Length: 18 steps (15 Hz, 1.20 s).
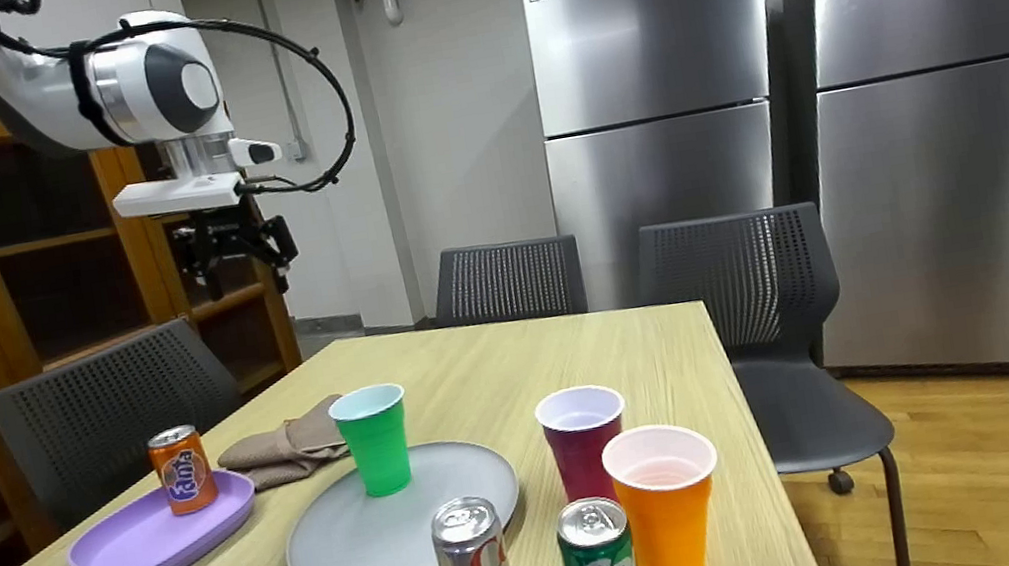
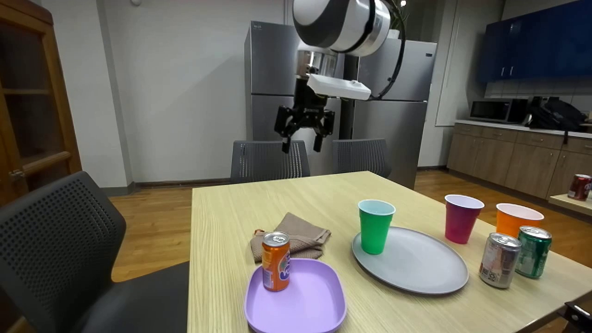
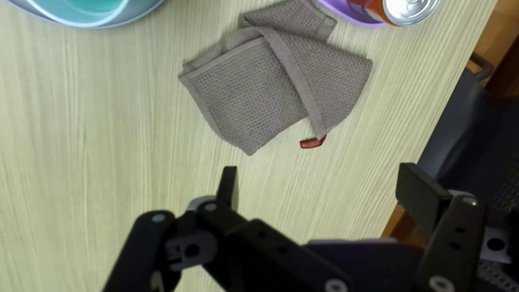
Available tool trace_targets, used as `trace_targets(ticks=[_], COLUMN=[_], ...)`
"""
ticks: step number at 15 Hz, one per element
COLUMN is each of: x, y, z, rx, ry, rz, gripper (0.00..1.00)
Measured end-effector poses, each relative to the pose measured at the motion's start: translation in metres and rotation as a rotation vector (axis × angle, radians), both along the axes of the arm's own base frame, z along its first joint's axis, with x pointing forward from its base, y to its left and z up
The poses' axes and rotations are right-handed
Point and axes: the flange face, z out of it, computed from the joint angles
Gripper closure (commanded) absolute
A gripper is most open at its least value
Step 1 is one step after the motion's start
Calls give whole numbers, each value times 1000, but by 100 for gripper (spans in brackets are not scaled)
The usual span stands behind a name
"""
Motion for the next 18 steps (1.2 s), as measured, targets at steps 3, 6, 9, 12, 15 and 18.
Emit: trace_targets(ticks=[3,6,9,12,15,18], x=[11,18,22,23,21,17], y=[-41,-82,-123,-158,-195,-233], z=[10,15,14,12,10,7], rx=[-3,-13,-27,-40,-51,-61], ry=[-16,-24,-13,6,29,56], rz=[-70,-137,-202,-261,-322,-387], gripper=[0,0,0,0,0,0])
